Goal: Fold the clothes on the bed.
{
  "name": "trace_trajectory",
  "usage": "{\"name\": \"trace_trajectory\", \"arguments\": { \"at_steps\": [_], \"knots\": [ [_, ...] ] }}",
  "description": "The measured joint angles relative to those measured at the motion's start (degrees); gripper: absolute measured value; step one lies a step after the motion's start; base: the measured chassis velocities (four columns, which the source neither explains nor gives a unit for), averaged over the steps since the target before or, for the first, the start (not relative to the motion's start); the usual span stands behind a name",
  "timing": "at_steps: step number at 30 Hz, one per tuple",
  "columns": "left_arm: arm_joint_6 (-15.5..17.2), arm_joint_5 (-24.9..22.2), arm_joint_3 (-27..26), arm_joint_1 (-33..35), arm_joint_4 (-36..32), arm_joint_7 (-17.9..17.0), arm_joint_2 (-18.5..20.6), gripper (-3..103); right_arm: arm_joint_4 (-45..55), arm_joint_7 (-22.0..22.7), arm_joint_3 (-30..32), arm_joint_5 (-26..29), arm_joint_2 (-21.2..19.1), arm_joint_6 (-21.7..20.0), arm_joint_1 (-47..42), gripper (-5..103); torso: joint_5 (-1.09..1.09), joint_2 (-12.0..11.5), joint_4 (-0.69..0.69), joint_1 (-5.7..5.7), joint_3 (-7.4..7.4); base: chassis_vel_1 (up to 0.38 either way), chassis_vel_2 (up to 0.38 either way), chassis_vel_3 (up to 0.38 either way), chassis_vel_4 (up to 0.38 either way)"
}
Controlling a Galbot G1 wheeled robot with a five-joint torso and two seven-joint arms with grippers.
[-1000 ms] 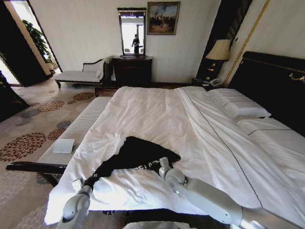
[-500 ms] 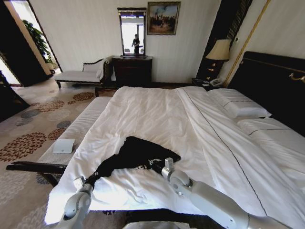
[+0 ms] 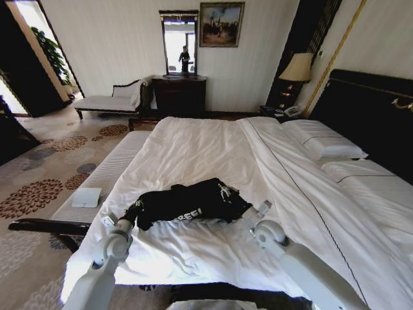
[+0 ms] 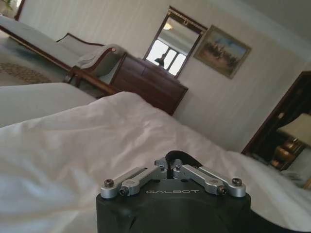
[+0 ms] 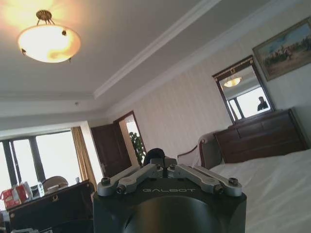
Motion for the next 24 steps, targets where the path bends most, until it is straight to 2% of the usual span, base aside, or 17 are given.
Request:
{"name": "trace_trajectory", "arguments": {
  "at_steps": [2,5,6,12,16,17,22,23,24],
  "knots": [
    [0.02,-1.64,0.67,-2.16,-0.43,-0.29,0.63,0,1.51,-0.18,1.73,0.33,-0.22,0.91,-1.43,0,0.0,0.0,-0.01,0.0,0.0,0.0,0.0,0.0,0.0],
    [0.87,-5.39,2.74,-8.92,-2.13,-0.53,3.19,0,7.06,0.01,6.22,2.17,-1.21,2.84,-5.41,0,0.0,0.0,-0.01,0.01,0.0,0.0,0.0,0.0,0.0],
    [0.87,-5.39,2.74,-8.92,-2.13,-0.53,3.19,0,7.06,0.01,6.22,2.17,-1.21,2.84,-5.41,0,0.0,0.0,-0.01,0.01,0.0,0.0,0.0,0.0,0.0],
    [2.57,-12.58,3.61,-19.32,-5.34,-1.59,7.94,0,13.95,0.13,13.33,3.94,-3.99,3.34,-8.07,0,-0.01,-0.01,0.03,0.0,0.0,0.0,0.0,0.0,0.0],
    [3.47,-18.77,2.39,-25.34,-8.79,-4.14,11.45,0,19.71,1.29,23.57,8.18,-7.01,3.05,-11.37,0,0.0,-0.01,-0.01,0.02,0.0,0.0,0.0,0.0,0.0],
    [3.47,-18.77,2.39,-25.34,-8.79,-4.14,11.45,0,19.71,1.29,23.57,8.18,-7.01,3.05,-11.37,0,0.0,-0.01,-0.01,0.02,0.0,0.0,0.0,0.0,0.0],
    [3.7,-23.6,-1.69,-25.32,-17.58,-6.46,15.99,0,29.44,2.04,42.26,13.84,-9.8,1.48,-20.23,0,-0.01,0.0,-0.01,0.01,-0.01,0.0,0.0,0.0,0.0],
    [3.7,-23.6,-1.69,-25.32,-17.58,-6.46,15.99,0,29.44,2.04,42.26,13.84,-9.8,1.48,-20.23,0,-0.01,0.0,-0.01,0.01,-0.01,0.0,0.0,0.0,0.0],
    [3.7,-24.13,-3.43,-24.16,-20.26,-6.57,17.29,0,31.43,2.87,46.5,14.87,-9.86,0.77,-22.34,0,-0.02,-0.01,-0.02,0.01,-0.01,0.0,0.0,0.0,0.0]
  ]
}}
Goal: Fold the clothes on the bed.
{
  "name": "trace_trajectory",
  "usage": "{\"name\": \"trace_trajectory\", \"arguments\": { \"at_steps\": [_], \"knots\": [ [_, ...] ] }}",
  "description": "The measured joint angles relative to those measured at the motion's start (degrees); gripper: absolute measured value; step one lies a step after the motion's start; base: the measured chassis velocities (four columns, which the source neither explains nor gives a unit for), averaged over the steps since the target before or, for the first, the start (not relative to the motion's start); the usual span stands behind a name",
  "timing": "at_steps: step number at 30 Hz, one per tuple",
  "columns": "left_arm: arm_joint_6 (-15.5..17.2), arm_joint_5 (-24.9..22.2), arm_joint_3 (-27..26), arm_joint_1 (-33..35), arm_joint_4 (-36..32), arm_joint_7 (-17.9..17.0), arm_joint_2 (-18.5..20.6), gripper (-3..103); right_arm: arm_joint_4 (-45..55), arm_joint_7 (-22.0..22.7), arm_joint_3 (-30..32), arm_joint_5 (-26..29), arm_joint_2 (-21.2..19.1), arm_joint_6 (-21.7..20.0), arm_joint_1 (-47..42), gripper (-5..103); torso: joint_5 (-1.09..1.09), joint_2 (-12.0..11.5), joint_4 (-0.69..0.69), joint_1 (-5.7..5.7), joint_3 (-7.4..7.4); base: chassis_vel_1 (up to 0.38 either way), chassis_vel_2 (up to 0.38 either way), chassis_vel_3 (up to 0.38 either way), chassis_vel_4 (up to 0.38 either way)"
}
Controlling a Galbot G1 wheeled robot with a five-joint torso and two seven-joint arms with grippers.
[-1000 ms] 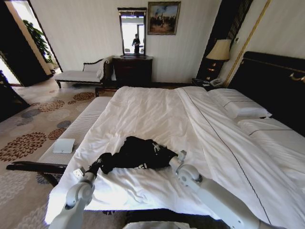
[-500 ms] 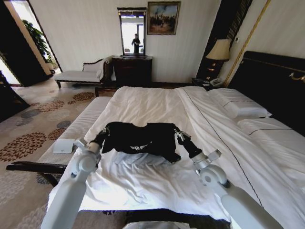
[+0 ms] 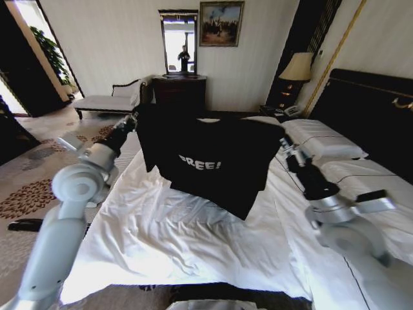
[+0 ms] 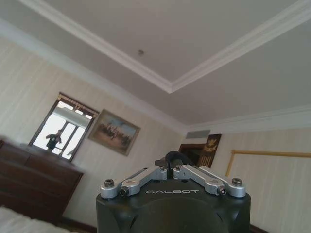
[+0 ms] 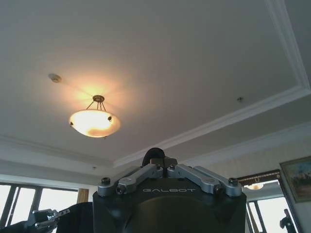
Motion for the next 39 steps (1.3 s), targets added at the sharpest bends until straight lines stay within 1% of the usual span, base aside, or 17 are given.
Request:
{"name": "trace_trajectory", "arguments": {
  "at_steps": [3,4,9,10,12,13,15,18,19,20,23,24,25,29,30,34,39],
  "knots": [
    [-0.04,-3.2,-6.91,4.18,-6.7,-0.01,3.2,0,1.24,5.58,12.02,2.78,0.35,-3.21,-4.23,0,0.0,0.01,0.05,-0.01,-0.01,0.0,0.0,0.0,0.0],
    [-0.04,-3.2,-6.91,4.18,-6.7,-0.01,3.2,0,1.24,5.58,12.02,2.78,0.35,-3.21,-4.23,0,0.0,0.01,0.05,-0.01,-0.01,0.0,0.0,0.0,0.0],
    [-0.13,-17.26,-24.65,13.24,-12.33,-0.91,8.21,0,1.18,9.07,24.65,3.18,0.98,-5.93,-8.77,0,0.02,0.01,0.0,-0.01,-0.01,0.0,0.0,0.0,0.0],
    [-0.13,-17.26,-24.65,13.24,-12.33,-0.91,8.21,0,1.18,9.07,24.65,3.18,0.98,-5.93,-8.77,0,0.02,0.01,0.0,-0.01,-0.01,0.0,0.0,0.0,0.0],
    [1.09,-21.31,-33.75,19.37,-12.39,-1.04,9.21,0,1.18,10.79,26.77,3.12,1.28,-8.92,-9.75,0,0.03,0.01,0.04,-0.01,-0.01,0.0,0.0,0.0,0.0],
    [2.29,-20.64,-35.9,22.93,-12.39,-1.07,9.03,0,1.16,11.97,26.45,2.72,1.64,-10.77,-10.22,0,0.01,0.02,0.07,-0.01,-0.01,0.0,0.0,0.0,0.0],
    [3.71,-18.87,-35.79,24.9,-12.36,-1.31,8.54,0,1.14,12.79,25.41,1.89,2.06,-12.65,-10.63,0,0.0,0.02,0.07,-0.01,-0.01,0.0,0.0,0.0,0.0],
    [10.82,-8.94,-28.74,29.66,-11.98,-2.34,5.54,0,0.82,16.38,16.74,-1.87,3.43,-19.33,-11.54,0,-0.02,0.02,0.01,-0.02,0.0,0.0,0.0,0.0,0.0],
    [10.82,-8.94,-28.74,29.66,-11.98,-2.34,5.54,0,0.82,16.38,16.74,-1.87,3.43,-19.33,-11.54,0,-0.02,0.02,0.01,-0.02,0.0,0.0,0.0,0.0,0.0],
    [13.56,-5.56,-24.67,30.39,-11.89,-2.46,4.56,0,0.69,18.59,11.59,-2.72,3.45,-21.95,-11.45,0,0.0,0.01,0.0,-0.02,0.0,0.0,0.0,0.0,0.0],
    [16.79,3.21,-13.67,29.8,-8.84,-1.45,3.79,0,0.37,20.55,1.63,-3.26,2.38,-27.34,-11.26,0,0.04,0.0,0.02,-0.01,0.01,0.0,0.0,0.0,0.0],
    [16.79,3.21,-13.67,29.8,-8.84,-1.45,3.79,0,0.37,20.55,1.63,-3.26,2.38,-27.34,-11.26,0,0.04,0.0,0.02,-0.01,0.01,0.0,0.0,0.0,0.0],
    [16.99,5.5,-10.55,29.14,-7.16,-1.01,3.77,0,-0.69,20.52,-0.9,-3.57,1.7,-27.94,-11.03,0,0.02,0.01,0.02,-0.01,0.01,0.0,0.0,0.0,0.0],
    [14.83,17.43,5.87,23.11,5.47,0.21,1.16,0,-10.76,19.67,-10.43,-5.28,-0.59,-26.56,-8.38,0,0.0,0.01,0.01,-0.01,0.01,0.0,0.0,0.0,0.0],
    [14.83,17.43,5.87,23.11,5.47,0.21,1.16,0,-10.76,19.67,-10.43,-5.28,-0.59,-26.56,-8.38,0,0.0,0.01,0.01,-0.01,0.01,0.0,0.0,0.0,0.0],
    [12.68,22.12,14.62,17.49,14.47,0.16,-3.84,0,-19.85,16.69,-17.52,-11.25,-0.23,-22.93,-3.84,0,0.04,-0.01,0.01,0.01,0.02,0.0,0.0,0.0,0.0],
    [11.0,23.88,19.01,13.26,19.23,0.13,-6.61,0,-25.37,16.2,-22.93,-12.56,0.51,-20.82,1.4,0,0.02,-0.01,0.0,0.01,0.02,0.0,0.0,0.0,0.0]
  ]
}}
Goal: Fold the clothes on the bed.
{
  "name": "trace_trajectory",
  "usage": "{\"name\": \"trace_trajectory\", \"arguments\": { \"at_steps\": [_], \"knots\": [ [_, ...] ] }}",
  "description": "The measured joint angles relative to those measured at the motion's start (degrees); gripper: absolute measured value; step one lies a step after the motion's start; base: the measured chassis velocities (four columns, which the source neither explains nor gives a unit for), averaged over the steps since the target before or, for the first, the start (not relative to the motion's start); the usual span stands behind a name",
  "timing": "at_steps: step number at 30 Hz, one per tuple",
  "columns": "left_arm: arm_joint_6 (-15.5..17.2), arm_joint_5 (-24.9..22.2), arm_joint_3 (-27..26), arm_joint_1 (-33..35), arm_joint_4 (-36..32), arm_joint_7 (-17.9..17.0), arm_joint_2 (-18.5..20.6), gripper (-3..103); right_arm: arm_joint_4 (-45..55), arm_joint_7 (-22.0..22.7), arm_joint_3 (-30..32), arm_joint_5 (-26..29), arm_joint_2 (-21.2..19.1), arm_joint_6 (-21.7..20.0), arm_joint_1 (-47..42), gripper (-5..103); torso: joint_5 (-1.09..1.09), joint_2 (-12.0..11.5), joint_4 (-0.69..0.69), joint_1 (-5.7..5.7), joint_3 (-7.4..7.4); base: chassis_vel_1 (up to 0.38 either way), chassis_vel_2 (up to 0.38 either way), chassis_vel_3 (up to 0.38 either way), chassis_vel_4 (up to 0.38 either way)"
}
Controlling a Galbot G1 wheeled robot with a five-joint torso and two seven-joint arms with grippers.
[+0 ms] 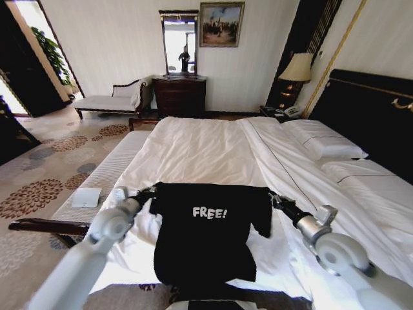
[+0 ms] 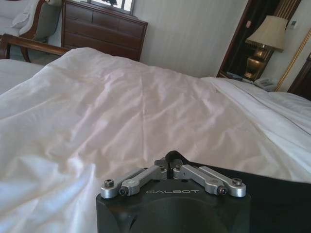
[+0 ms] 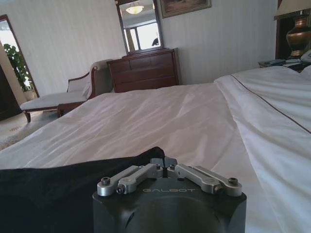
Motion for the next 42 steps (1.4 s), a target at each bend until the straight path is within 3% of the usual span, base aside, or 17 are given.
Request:
{"name": "trace_trajectory", "arguments": {
  "at_steps": [9,14,29,37,42],
  "knots": [
    [-4.59,2.64,5.61,-11.48,16.36,-0.23,-5.73,0,-17.1,-0.13,-17.25,-3.06,6.48,8.19,21.57,0,0.01,0.0,0.05,0.0,0.01,0.0,0.0,0.0,0.0],
    [-6.5,5.23,7.97,-15.99,24.84,0.48,-8.5,0,-25.77,-0.82,-22.99,-5.53,9.48,9.65,28.45,0,-0.01,0.0,0.03,0.01,0.01,0.0,0.0,0.0,0.0],
    [-9.26,11.33,8.98,-19.68,39.42,1.37,-15.14,0,-42.12,-1.02,-30.01,-11.1,16.14,12.06,37.51,0,-0.01,0.01,0.02,-0.01,-0.01,0.0,0.0,0.0,0.0],
    [-11.3,15.35,7.62,-23.01,48.78,3.38,-21.79,0,-56.98,-3.28,-33.5,-15.71,23.29,15.88,45.94,0,-0.01,0.01,0.02,0.0,-0.01,0.0,0.0,0.0,0.0],
    [-11.31,15.92,6.38,-23.94,51.35,3.34,-22.53,0,-61.7,-3.23,-34.2,-17.84,26.11,16.4,48.85,0,-0.01,0.01,0.02,0.0,-0.01,0.0,0.0,0.0,0.0]
  ]
}}
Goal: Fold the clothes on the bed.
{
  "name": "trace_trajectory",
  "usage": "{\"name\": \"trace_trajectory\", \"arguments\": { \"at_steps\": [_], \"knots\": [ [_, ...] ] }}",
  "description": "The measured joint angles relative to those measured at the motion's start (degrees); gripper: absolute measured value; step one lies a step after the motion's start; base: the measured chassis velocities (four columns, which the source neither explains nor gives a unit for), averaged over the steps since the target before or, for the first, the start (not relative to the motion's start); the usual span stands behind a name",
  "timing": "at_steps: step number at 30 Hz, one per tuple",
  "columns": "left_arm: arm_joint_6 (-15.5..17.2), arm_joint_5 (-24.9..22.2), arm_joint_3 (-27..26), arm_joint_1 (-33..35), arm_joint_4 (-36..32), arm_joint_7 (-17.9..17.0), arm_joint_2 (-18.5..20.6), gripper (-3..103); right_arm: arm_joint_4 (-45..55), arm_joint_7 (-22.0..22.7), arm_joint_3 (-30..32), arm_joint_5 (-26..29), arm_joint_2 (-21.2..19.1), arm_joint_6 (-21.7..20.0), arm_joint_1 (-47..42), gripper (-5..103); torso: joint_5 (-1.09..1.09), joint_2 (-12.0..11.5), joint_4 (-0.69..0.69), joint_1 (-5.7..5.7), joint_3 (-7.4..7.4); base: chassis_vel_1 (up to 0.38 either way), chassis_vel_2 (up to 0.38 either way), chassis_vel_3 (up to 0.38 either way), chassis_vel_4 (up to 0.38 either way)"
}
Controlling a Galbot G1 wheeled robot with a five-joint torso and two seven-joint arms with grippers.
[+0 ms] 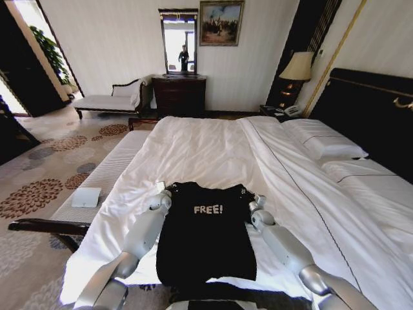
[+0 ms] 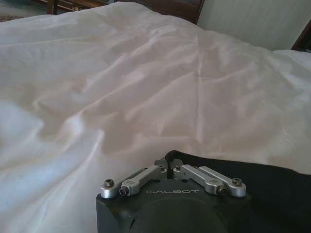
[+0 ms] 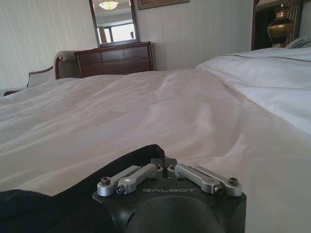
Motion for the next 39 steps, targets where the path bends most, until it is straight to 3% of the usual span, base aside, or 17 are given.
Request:
{"name": "trace_trajectory", "arguments": {
  "at_steps": [9,17,19,20,22,23,25,26,30,32,35,37,39],
  "knots": [
    [0.32,1.65,-1.79,0.28,2.48,-0.12,0.05,0,-3.09,3.82,0.19,-2.3,2.53,-1.13,1.66,0,-0.01,0.0,0.0,0.0,0.0,0.0,0.0,0.0,0.0],
    [-0.13,1.31,-1.88,1.24,0.78,0.03,0.46,-2,-2.85,4.12,0.42,-2.43,3.42,-0.42,1.42,0,0.0,0.0,0.01,0.0,0.0,0.0,0.0,0.0,0.0],
    [-0.24,0.69,-1.82,1.82,-0.71,-0.1,0.85,7,-2.04,3.75,0.54,-2.25,3.43,0.23,1.19,9,-0.01,0.0,0.01,0.0,0.0,0.0,0.0,0.0,0.0],
    [-0.24,0.69,-1.82,1.82,-0.71,-0.1,0.85,7,-2.04,3.75,0.54,-2.25,3.43,0.23,1.19,9,-0.01,0.0,0.01,0.0,0.0,0.0,0.0,0.0,0.0],
    [-0.27,-0.54,-1.83,2.98,-3.35,-0.45,1.67,12,-0.23,3.28,1.13,-1.71,3.13,0.8,0.55,20,0.0,0.0,0.02,0.0,0.0,0.0,0.0,0.0,0.0],
    [-0.13,-1.38,-1.95,3.73,-4.99,-0.8,2.2,17,1.58,3.2,1.7,-0.88,2.62,0.88,-0.17,20,0.0,0.0,0.03,0.0,0.0,0.0,0.0,0.0,0.0],
    [0.36,-2.82,-2.61,5.57,-8.79,-1.64,3.37,28,5.87,3.39,3.24,1.24,1.12,0.66,-2.22,31,0.0,0.0,0.03,0.0,0.0,0.0,0.0,0.0,0.0],
    [0.36,-2.82,-2.61,5.57,-8.79,-1.64,3.37,28,5.87,3.39,3.24,1.24,1.12,0.66,-2.22,31,0.0,0.0,0.03,0.0,0.0,0.0,0.0,0.0,0.0],
    [1.37,-5.21,-6.1,12.46,-19.39,-3.33,6.21,45,17.07,5.03,8.82,8.14,-3.07,-1.82,-10.76,48,0.01,0.0,-0.02,-0.01,-0.02,0.0,0.0,0.0,0.0],
    [1.4,-5.41,-6.66,13.57,-20.65,-3.5,6.54,51,18.51,5.17,9.78,9.3,-3.54,-2.25,-12.06,54,0.01,0.0,-0.03,-0.02,-0.02,0.0,0.0,0.0,0.0],
    [1.76,-6.75,-11.59,22.18,-29.01,-4.31,8.93,61,26.16,6.28,15.51,18.06,-5.21,-6.11,-19.05,65,0.0,0.01,-0.01,-0.03,-0.02,0.0,0.0,0.0,0.0],
    [1.76,-6.84,-13.1,24.55,-31.01,-4.34,9.39,68,27.79,6.64,16.94,20.98,-5.2,-7.04,-20.56,71,-0.01,0.02,0.0,-0.03,-0.02,0.0,0.0,0.0,0.0],
    [1.41,-6.73,-16.74,30.1,-35.66,-4.15,10.18,78,30.82,7.24,20.12,27.44,-4.45,-8.88,-23.42,82,-0.01,0.02,0.01,-0.03,-0.03,0.0,0.0,0.0,0.0]
  ]
}}
